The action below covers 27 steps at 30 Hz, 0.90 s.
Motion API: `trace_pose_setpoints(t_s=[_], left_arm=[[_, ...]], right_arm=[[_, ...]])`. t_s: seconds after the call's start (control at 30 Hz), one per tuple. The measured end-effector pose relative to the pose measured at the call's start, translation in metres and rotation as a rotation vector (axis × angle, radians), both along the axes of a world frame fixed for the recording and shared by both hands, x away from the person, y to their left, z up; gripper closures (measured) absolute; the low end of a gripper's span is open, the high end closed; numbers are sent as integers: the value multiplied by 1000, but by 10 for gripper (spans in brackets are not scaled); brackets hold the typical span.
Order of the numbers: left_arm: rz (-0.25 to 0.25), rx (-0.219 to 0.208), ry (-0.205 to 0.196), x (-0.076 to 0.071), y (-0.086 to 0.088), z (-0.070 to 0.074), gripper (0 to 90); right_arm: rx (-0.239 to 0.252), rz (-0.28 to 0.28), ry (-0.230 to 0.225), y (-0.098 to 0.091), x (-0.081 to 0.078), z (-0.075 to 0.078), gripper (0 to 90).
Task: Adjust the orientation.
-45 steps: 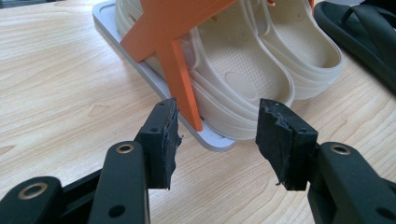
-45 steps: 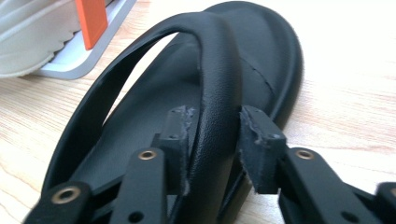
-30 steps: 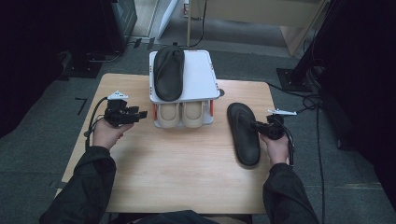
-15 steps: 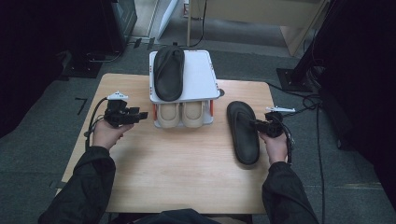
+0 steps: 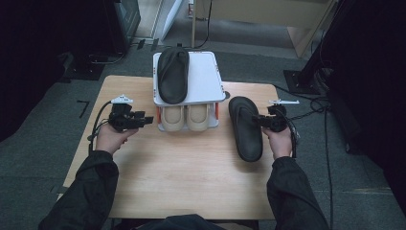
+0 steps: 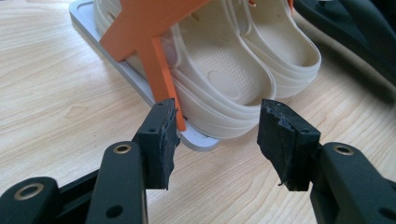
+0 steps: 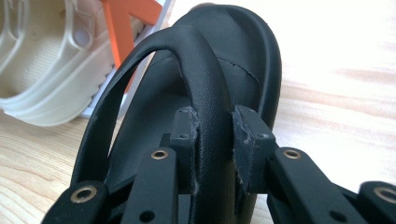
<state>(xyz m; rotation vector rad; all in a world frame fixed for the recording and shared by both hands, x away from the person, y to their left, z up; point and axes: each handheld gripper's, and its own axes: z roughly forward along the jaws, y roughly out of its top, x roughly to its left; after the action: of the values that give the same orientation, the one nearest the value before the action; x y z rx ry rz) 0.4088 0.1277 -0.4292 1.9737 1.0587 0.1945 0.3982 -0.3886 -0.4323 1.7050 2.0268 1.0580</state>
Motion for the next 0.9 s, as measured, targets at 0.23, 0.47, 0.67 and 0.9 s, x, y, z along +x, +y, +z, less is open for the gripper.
trace_pose_setpoints(t_s=[0.23, 0.47, 0.67, 0.9], left_arm=[[-4, -4, -7, -1, 0, 0, 474], [1, -19, -17, 0, 3, 1, 471], [-4, -9, -18, 0, 4, 1, 462], [-12, -15, 1, 0, 6, 1, 452]], right_arm=[[-13, 3, -24, 1, 9, 27, 715], [-19, 6, -27, 5, 22, 54, 715], [-27, 0, -44, 10, 34, 78, 715], [-35, 12, -70, 16, 41, 108, 715]])
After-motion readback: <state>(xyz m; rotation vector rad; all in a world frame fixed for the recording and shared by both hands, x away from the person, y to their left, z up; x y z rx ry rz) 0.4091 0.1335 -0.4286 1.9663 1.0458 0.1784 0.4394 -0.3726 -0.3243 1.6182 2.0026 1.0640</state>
